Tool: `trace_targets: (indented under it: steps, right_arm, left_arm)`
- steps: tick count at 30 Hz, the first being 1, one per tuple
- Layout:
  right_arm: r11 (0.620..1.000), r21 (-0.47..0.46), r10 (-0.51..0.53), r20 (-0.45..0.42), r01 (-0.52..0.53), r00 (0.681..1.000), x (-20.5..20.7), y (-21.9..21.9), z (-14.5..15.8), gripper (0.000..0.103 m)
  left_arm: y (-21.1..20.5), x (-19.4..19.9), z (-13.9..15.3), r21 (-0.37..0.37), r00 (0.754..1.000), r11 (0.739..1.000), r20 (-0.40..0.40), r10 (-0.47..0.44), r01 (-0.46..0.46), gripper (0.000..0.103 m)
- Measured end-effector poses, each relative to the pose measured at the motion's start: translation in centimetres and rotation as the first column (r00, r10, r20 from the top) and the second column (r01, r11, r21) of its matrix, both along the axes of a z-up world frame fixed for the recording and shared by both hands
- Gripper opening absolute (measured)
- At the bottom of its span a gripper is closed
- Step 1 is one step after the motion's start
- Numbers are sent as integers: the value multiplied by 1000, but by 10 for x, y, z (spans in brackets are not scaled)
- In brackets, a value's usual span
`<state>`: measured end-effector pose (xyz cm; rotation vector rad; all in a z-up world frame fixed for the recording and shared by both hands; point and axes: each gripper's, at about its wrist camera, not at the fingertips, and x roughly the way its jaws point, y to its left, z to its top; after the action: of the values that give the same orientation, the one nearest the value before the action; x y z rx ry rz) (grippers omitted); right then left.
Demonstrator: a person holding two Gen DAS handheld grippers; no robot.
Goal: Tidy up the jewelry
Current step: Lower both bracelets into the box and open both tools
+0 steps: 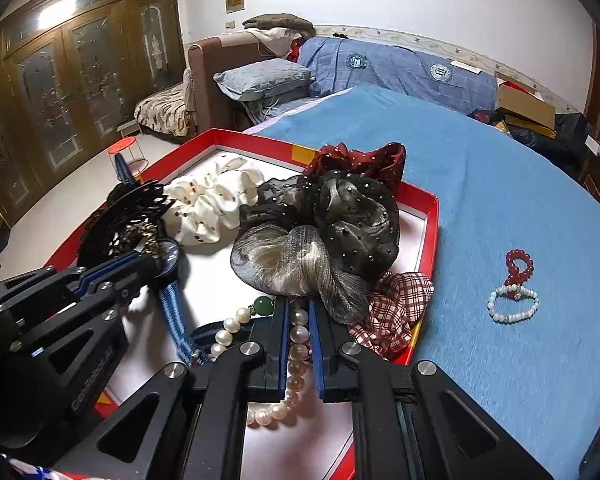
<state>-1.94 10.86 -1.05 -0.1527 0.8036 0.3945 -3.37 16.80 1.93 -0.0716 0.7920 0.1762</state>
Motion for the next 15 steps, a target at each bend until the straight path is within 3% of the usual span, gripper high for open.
trace_targets:
  steps: [15]
  right_arm:
    - [999, 32, -19, -21, 19, 1000, 6, -14, -2, 12]
  left_arm:
    - [0, 0, 2, 6, 1000, 1000, -1, 8, -8, 6]
